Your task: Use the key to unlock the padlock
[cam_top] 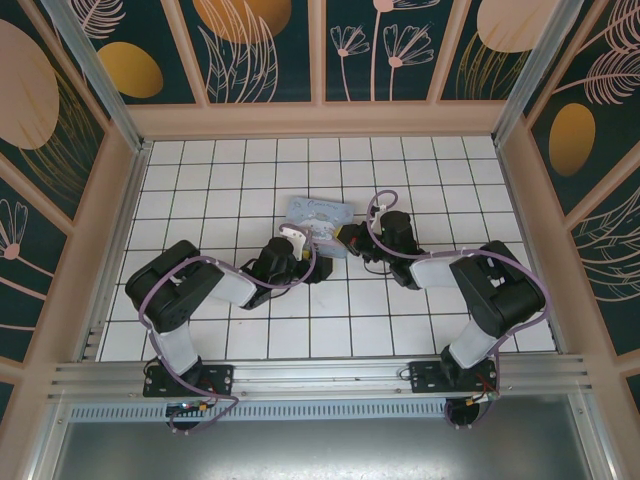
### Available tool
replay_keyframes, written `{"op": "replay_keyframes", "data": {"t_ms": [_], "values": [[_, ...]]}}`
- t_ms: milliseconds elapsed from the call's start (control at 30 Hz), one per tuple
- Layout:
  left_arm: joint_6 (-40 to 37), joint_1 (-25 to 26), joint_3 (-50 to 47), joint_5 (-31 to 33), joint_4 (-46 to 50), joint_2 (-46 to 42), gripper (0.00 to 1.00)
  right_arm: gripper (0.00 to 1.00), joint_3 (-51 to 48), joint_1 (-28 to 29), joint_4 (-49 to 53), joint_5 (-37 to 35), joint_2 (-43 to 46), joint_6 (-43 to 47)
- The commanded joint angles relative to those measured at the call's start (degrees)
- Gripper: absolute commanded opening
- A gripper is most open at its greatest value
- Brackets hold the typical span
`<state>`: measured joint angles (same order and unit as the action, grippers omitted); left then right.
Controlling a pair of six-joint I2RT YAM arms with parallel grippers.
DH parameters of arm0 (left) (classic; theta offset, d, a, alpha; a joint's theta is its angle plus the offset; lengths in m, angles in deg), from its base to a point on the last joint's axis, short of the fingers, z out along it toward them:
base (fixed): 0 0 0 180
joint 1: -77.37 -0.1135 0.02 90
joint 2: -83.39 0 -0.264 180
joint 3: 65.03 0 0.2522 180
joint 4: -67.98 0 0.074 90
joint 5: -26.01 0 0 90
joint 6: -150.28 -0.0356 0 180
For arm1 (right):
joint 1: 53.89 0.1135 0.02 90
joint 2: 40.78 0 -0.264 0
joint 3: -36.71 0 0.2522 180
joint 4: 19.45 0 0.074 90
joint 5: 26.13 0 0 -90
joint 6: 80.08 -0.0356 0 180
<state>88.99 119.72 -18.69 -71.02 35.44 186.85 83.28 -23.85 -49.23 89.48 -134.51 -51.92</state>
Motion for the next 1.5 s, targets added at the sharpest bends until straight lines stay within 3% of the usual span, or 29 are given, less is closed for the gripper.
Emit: {"op": "replay_keyframes", "data": {"t_ms": [0,233,467,1100,1467], "values": [[0.1,-0.2,1.5,-2.1,0.5,2.2,0.81,0.0,-1.3,-0.4,-1.2,0.2,-0.6,0.0],[2.9,-0.2,1.1,-11.9,-5.2,2.4,0.77,0.0,-1.8,-0.5,-1.5,0.1,-0.7,-0.1],[8.3,-0.2,0.3,-15.3,-10.1,2.5,0.75,0.0,-2.0,-0.7,-1.7,0.1,-0.7,-0.1],[23.7,-0.2,-3.9,-9.5,-24.1,7.7,0.79,0.0,-3.1,-1.0,-3.0,0.4,-0.6,-0.4],[35.1,-0.2,-6.7,-8.6,-33.8,11.0,0.87,0.0,-3.1,-1.2,-3.4,0.6,-0.2,-0.6]]}}
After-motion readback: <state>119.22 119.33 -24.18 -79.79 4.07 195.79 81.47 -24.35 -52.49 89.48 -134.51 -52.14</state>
